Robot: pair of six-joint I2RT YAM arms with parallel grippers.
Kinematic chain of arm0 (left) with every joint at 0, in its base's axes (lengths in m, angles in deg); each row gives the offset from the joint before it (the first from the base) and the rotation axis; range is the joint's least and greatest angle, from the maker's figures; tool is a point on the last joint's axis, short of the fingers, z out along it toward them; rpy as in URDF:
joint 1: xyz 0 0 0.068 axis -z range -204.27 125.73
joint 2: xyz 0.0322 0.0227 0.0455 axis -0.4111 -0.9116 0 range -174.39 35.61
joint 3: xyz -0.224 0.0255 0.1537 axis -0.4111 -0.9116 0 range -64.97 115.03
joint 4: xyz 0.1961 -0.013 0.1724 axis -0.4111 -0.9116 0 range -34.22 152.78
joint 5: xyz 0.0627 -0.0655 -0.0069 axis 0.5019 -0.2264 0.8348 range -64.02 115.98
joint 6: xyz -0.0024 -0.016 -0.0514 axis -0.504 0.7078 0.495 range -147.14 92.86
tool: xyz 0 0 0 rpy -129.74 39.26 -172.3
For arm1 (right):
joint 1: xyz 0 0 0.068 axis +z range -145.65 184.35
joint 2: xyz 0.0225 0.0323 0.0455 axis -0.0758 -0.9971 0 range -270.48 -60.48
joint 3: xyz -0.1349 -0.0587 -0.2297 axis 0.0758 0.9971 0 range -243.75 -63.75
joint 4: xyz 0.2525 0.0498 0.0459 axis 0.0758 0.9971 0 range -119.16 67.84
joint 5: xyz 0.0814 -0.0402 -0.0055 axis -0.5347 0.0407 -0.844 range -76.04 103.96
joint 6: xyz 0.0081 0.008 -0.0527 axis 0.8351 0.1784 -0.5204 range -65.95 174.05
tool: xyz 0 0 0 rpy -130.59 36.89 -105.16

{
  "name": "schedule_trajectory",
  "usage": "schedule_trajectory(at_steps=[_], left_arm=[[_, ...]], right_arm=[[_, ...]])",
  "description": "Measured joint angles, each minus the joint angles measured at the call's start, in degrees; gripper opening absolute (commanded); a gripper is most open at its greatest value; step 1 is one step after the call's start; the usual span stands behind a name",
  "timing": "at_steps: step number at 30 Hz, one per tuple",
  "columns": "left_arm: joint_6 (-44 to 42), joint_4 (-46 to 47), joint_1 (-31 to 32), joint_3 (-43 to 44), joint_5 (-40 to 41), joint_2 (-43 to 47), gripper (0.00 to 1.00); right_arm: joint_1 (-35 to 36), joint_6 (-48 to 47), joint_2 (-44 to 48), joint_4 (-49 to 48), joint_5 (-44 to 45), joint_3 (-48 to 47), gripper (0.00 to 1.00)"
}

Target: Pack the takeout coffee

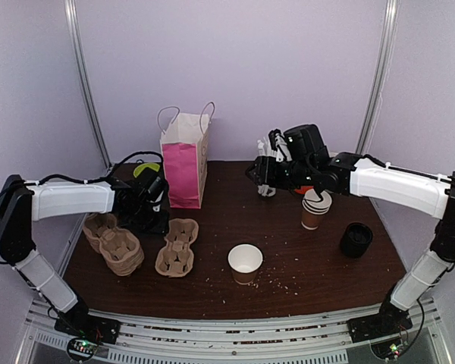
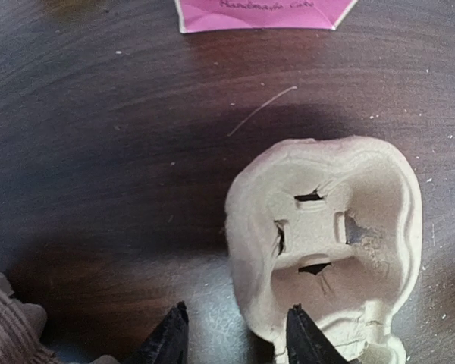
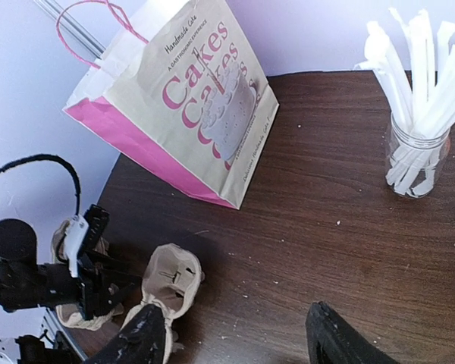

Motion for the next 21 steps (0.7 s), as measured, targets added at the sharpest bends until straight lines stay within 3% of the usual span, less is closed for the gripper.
schedule_trajectory(at_steps=[13,21], left_arm=[[-2.1,2.7,-0.1,1.6,-3.5,-5.4,0.36],[-3.1,3.5,-0.2,1.6,-3.9,-5.7,0.34]], right_arm=[[-1.3,3.0,-8.3,-0.8,-5.0,-13.0,0.89],[-0.7,5.9,-19.2,0.6,-7.0,-28.0,0.89]])
